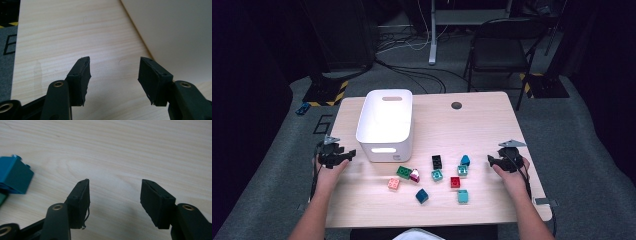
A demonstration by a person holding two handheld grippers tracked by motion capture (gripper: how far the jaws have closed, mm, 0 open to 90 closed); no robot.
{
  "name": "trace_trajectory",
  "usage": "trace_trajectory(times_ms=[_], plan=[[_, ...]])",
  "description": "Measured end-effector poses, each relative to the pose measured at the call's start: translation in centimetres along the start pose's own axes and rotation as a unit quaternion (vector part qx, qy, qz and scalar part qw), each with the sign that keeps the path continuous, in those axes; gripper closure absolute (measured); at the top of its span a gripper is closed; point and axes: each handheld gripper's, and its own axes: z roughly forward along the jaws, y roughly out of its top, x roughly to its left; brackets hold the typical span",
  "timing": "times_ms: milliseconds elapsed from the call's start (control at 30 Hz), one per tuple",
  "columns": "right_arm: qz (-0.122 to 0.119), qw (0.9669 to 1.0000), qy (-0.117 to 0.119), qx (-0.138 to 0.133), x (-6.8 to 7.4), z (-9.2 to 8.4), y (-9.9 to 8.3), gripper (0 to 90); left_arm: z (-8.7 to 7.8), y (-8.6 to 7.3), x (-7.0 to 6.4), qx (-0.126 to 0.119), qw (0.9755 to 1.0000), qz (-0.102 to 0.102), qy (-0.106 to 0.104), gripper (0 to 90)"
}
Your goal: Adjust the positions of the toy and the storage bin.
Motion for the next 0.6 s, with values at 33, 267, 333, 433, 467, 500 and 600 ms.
trace_trajectory(times_ms=[33,267,333,433,467,500,600], plan=[[-0.003,0.9999,0.008,-0.007,0.5,-0.3,0.6,40.6,-0.4,0.2,-0.1,-0.003,1.0,0.004,-0.001,42.1],[-0.025,0.9992,0.031,-0.009,2.1,-0.6,2.2,40.5,-1.9,1.7,-0.9,-0.014,0.9997,0.006,-0.018,41.0],[-0.036,0.9987,0.036,-0.008,2.4,-0.7,2.6,40.4,-2.5,2.3,-1.1,-0.019,0.9995,0.004,-0.025,41.0],[-0.033,0.9984,0.044,-0.014,2.7,-0.9,3.1,40.0,-2.9,2.7,-1.2,-0.021,0.9994,0.007,-0.028,41.0],[-0.033,0.9983,0.046,-0.015,2.8,-1.0,3.3,39.8,-3.0,3.1,-1.3,-0.022,0.9993,0.012,-0.028,41.0],[-0.033,0.9983,0.046,-0.015,2.8,-1.0,3.3,39.8,-3.0,3.1,-1.3,-0.022,0.9993,0.012,-0.028,41.0],[-0.031,0.9981,0.049,-0.021,3.0,-1.2,3.8,39.4,-2.6,3.5,-1.2,-0.019,0.9992,0.009,-0.033,41.0]])
